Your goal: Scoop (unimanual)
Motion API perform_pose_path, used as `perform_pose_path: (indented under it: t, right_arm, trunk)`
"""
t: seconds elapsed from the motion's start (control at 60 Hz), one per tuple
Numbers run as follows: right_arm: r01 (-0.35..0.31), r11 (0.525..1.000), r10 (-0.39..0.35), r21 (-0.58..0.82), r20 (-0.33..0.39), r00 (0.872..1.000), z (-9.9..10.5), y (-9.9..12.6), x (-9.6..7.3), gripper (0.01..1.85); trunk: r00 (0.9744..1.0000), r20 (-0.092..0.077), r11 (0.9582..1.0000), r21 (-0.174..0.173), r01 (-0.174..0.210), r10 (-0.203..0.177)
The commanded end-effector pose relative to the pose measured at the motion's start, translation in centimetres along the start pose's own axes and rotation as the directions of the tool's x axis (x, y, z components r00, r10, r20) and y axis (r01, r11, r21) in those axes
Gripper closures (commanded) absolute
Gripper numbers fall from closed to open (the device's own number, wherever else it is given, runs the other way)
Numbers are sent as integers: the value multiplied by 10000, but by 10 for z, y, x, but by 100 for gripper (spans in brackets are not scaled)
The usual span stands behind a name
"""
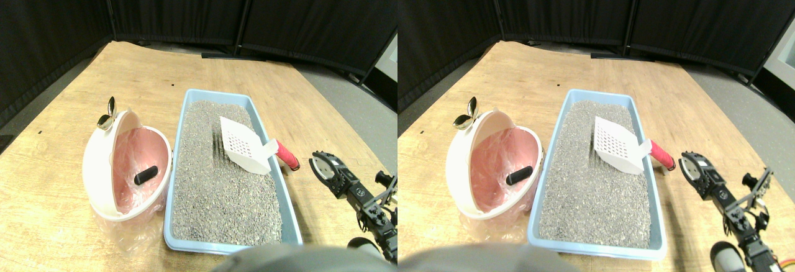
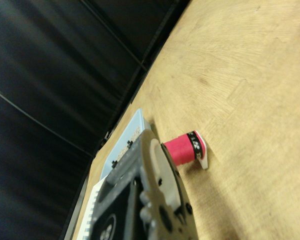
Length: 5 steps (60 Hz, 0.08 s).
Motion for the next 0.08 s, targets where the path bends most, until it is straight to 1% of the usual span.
perform_pose_path:
  t: [0.017,0.083]
  right_arm:
    - [-363,9993,363,-31,315,9988,6,11,-1,180]
    - [-363,9993,361,43,370,9987,5,12,-2,180]
  trunk:
    - [9995,272,9998,-126,139,-135]
    - [9995,279,9998,-130,126,-122]
